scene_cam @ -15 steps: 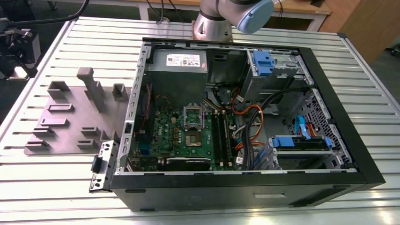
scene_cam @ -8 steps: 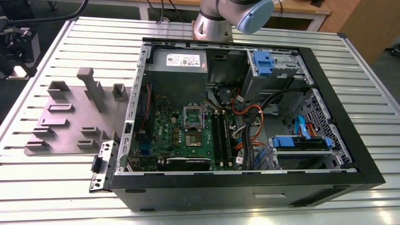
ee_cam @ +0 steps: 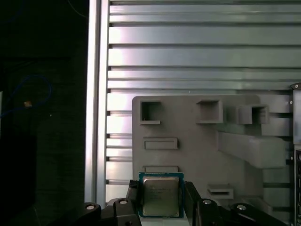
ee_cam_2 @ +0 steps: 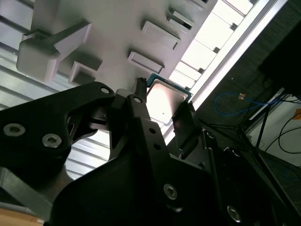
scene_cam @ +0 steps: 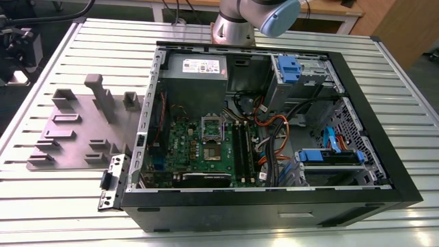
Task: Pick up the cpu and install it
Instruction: 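Pick up the cpu and move it towards the insertion slot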
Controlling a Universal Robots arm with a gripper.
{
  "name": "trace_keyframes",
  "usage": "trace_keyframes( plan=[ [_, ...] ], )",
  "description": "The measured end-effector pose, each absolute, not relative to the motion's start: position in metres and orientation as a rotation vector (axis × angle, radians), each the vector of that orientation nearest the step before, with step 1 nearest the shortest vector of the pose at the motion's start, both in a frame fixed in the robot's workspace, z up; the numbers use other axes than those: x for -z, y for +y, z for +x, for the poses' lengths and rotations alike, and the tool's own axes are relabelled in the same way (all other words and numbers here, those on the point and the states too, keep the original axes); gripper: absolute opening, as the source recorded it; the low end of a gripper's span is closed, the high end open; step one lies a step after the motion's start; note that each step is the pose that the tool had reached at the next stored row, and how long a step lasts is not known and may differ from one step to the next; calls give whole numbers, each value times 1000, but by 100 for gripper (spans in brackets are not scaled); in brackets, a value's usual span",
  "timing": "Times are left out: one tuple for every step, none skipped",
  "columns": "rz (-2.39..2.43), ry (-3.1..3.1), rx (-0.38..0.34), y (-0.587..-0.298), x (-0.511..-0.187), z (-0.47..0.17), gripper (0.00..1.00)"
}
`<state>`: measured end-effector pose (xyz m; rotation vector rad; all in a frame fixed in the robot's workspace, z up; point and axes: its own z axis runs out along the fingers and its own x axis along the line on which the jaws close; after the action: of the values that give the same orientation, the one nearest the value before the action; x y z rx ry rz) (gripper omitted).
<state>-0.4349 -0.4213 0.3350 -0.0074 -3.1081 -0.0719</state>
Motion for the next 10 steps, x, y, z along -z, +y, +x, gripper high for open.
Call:
trace_keyframes(
  plan=[
    [-7,-3108,72,-421,-336,-435,47],
    [-7,-3108,72,-421,-338,-435,47],
    [-7,-3108,72,-421,-340,-435,47],
    [-7,-3108,72,-421,-342,-435,47],
    [-7,-3108,72,-421,-343,-435,47],
    [-7,-3108,72,-421,-345,-435,47],
    [-7,-3108,72,-421,-347,-435,47],
    [-7,-3108,72,-421,-349,-435,47],
    [-7,-3108,72,-421,-350,-435,47],
    [-7,-3108,72,-421,-352,-435,47]
  ],
)
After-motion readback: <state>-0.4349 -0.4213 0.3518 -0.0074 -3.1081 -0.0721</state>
